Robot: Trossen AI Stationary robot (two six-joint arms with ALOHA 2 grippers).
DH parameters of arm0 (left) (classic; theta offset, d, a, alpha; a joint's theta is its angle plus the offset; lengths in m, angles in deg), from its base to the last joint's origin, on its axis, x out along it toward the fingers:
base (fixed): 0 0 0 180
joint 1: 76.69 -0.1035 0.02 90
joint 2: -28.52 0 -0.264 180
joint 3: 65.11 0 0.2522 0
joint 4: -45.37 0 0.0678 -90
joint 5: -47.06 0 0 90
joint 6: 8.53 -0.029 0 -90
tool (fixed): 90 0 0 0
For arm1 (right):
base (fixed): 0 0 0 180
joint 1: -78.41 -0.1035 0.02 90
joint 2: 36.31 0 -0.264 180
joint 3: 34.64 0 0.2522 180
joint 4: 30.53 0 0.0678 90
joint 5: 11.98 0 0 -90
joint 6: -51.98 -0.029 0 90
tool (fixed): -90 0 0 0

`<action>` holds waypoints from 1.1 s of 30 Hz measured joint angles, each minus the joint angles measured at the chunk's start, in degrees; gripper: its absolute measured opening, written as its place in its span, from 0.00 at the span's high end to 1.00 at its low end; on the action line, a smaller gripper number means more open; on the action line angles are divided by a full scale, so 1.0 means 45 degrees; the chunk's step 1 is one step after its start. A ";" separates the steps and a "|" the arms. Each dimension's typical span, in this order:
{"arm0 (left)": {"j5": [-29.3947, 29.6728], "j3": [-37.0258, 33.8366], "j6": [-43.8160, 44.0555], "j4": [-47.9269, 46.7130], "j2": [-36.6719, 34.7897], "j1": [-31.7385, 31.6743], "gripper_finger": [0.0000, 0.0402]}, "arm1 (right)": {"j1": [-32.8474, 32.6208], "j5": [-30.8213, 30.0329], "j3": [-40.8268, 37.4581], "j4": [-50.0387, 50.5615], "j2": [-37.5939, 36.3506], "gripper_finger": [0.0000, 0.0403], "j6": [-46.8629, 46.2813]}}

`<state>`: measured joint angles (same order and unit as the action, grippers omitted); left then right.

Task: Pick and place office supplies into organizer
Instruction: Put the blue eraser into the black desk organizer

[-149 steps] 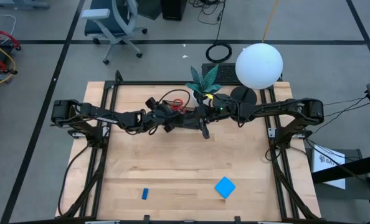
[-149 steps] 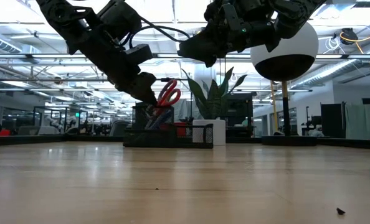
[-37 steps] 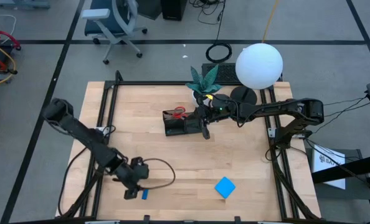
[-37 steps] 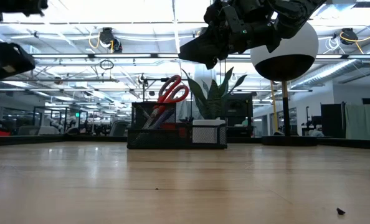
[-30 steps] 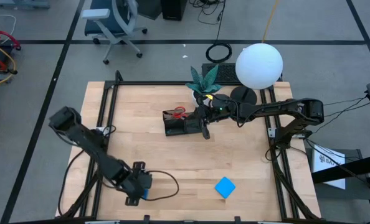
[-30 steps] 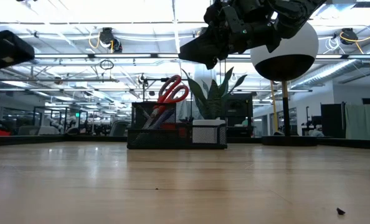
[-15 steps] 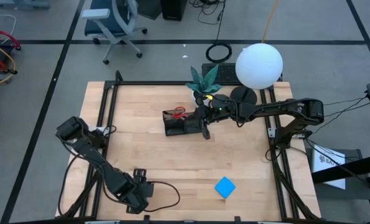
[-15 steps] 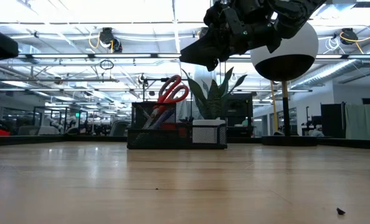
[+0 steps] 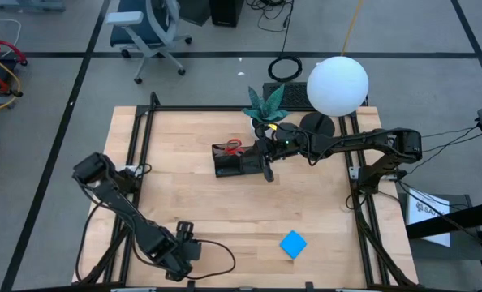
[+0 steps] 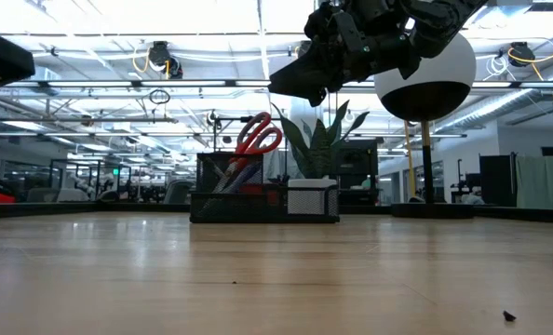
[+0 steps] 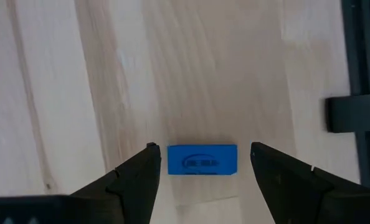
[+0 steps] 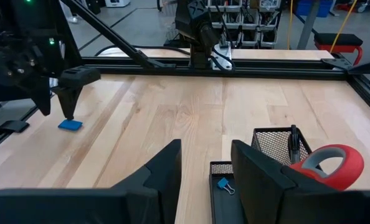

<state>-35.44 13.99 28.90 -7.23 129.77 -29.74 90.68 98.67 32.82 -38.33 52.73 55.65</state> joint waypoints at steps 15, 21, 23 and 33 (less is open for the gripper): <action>-0.1189 -0.0058 -0.0296 0.0288 0.1750 -0.0173 0.36 | 0.0000 -0.0002 -0.0002 0.0010 0.0000 0.68 -0.0005; -0.1220 -0.0077 -0.0150 0.0376 0.1736 -0.0168 0.37 | 0.0000 -0.0002 -0.0002 0.0005 0.0000 0.68 -0.0211; -0.1201 -0.0077 -0.0029 0.0390 0.1741 -0.0168 0.37 | 0.0000 -0.0002 -0.0002 0.0005 0.0000 0.68 -0.0231; -0.1192 -0.0080 0.0090 0.0427 0.1755 -0.0168 0.43 | 0.0000 -0.0002 -0.0002 0.0005 0.0000 0.68 -0.0236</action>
<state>-40.80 13.63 29.31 -5.31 137.67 -30.49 90.68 98.66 32.81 -38.30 52.73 54.59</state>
